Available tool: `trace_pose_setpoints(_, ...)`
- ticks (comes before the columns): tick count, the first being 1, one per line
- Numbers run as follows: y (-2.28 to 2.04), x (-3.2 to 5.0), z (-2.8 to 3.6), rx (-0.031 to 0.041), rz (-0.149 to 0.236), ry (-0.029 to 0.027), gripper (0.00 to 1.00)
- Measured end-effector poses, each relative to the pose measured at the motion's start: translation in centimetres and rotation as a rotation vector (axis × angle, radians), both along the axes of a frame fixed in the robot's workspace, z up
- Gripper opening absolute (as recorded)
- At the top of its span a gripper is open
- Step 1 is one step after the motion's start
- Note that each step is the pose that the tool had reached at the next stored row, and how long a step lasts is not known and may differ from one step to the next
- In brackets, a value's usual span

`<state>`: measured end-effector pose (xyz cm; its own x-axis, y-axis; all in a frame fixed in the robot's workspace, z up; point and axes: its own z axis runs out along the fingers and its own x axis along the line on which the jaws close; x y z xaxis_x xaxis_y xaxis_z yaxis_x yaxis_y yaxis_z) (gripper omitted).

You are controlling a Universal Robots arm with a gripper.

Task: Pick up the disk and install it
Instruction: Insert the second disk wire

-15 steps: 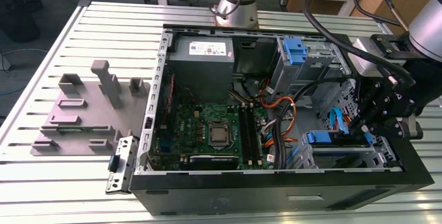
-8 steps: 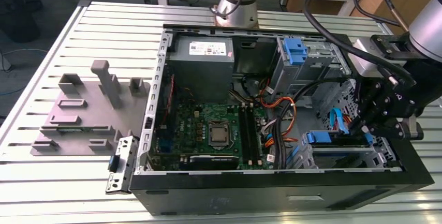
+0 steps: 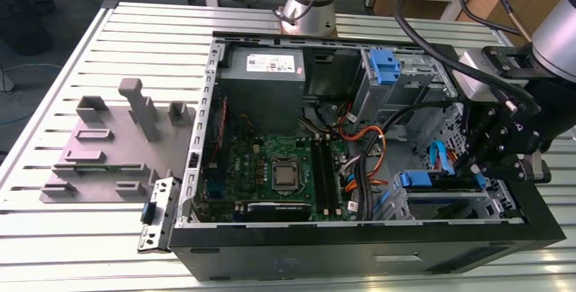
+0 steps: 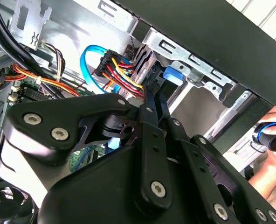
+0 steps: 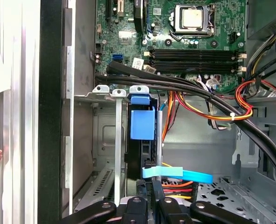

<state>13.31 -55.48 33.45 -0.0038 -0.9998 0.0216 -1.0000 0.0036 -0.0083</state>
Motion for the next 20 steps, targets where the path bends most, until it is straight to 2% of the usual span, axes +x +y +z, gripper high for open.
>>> trace_pose_setpoints(20, 0.0, -0.02, -0.57, 0.0002, 0.0, 0.0, 0.16)
